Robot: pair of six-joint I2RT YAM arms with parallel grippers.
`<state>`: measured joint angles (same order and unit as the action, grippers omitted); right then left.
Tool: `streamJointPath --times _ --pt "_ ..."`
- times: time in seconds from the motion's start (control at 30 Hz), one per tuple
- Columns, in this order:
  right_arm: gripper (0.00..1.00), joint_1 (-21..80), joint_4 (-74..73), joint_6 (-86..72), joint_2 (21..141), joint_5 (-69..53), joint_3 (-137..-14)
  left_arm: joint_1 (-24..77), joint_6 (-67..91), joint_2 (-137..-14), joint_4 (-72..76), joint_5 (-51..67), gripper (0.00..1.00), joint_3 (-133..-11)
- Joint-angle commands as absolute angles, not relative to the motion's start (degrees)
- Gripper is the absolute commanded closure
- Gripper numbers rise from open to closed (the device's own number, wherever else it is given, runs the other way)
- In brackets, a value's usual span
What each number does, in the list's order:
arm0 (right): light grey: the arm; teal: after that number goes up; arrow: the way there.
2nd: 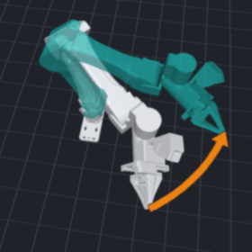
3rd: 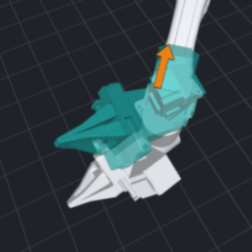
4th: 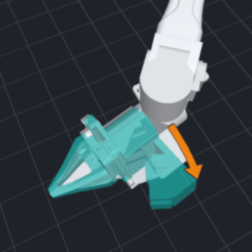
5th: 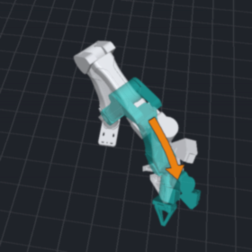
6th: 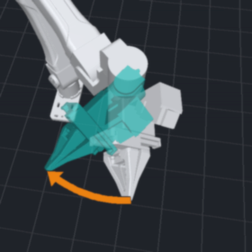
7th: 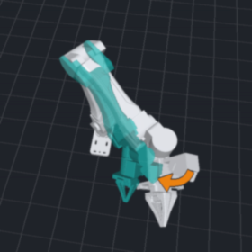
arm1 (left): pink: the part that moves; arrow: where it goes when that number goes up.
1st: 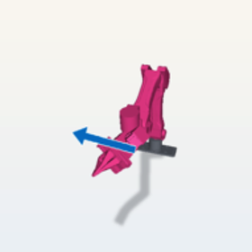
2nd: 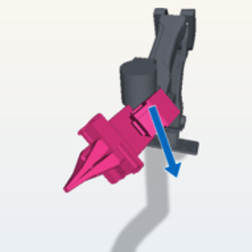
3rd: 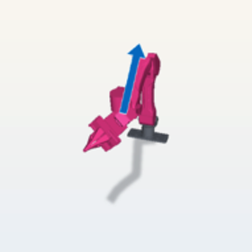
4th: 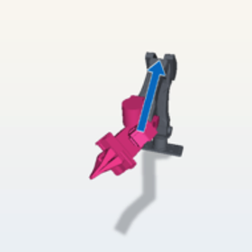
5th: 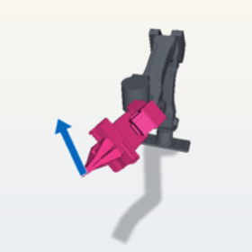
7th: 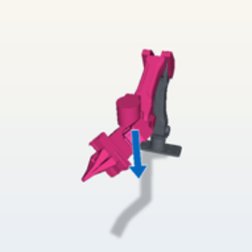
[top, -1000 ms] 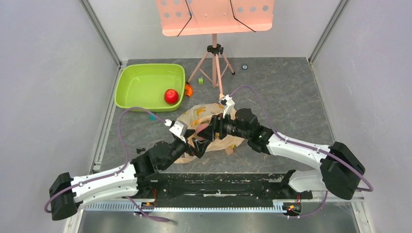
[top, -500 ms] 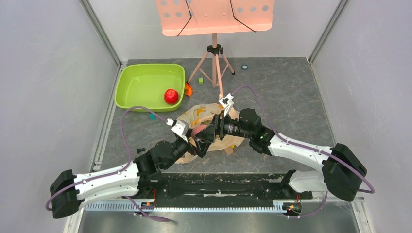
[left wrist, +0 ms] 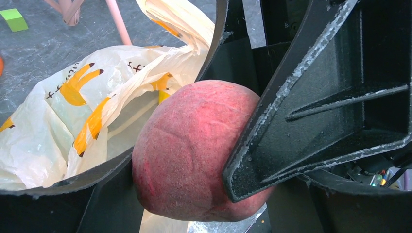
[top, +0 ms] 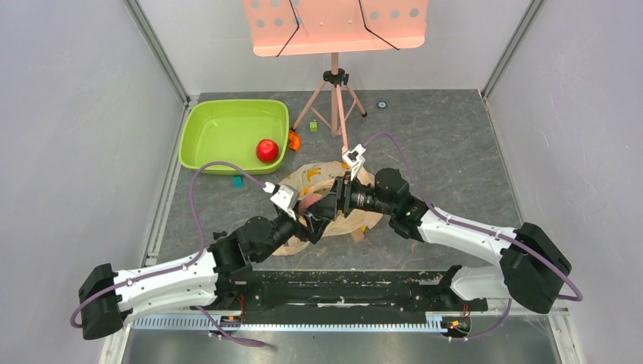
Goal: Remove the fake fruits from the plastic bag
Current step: Place the fake fruit in the bin.
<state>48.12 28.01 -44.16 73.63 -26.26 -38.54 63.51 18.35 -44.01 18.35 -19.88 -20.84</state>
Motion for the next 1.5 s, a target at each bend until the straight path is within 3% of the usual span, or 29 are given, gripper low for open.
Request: streamJointPath --times 0.0,0.13,0.2,0.37,0.6,0.77,1.0,1.2,1.47 --pt "0.27 48.71 26.88 -41.76 74.51 -27.26 -38.41 63.49 18.11 -44.4 18.88 -19.19 0.38 -25.5" --pt "0.23 48.69 24.92 -40.33 73.95 -25.81 -38.66 63.46 17.8 -44.29 18.62 -18.14 0.56 -25.62" --pt "0.19 48.69 24.22 -39.46 73.3 -24.54 -38.76 63.46 17.75 -44.13 18.47 -17.78 0.59 -25.4" --pt "0.02 48.2 20.84 -36.29 70.82 -19.52 -40.7 63.46 18.27 -42.66 17.97 -17.92 0.59 -24.14" --pt "0.02 45.95 13.67 -31.24 65.22 -5.26 -44.38 63.48 19.82 -41.16 13.95 -21.37 0.57 -24.13" --pt "0.02 45.79 5.53 -25.35 60.15 5.97 -45.46 61.71 16.31 -44.24 6.2 -25.76 0.53 -31.02" --pt "0.02 45.51 1.69 -24.33 53.73 9.81 -40.46 41.08 18.54 -53.33 1.9 -13.85 0.54 -41.09" --pt "0.02 45.35 0.2 -25.17 50.63 9.67 -36.64 27.61 22.06 -65.05 -1.56 -12.83 0.59 -49.88" --pt "0.02 45.35 -4.04 -23.98 48.52 9.8 -34.65 11.07 28.26 -80.92 -3.35 -11.26 0.54 -59.3"
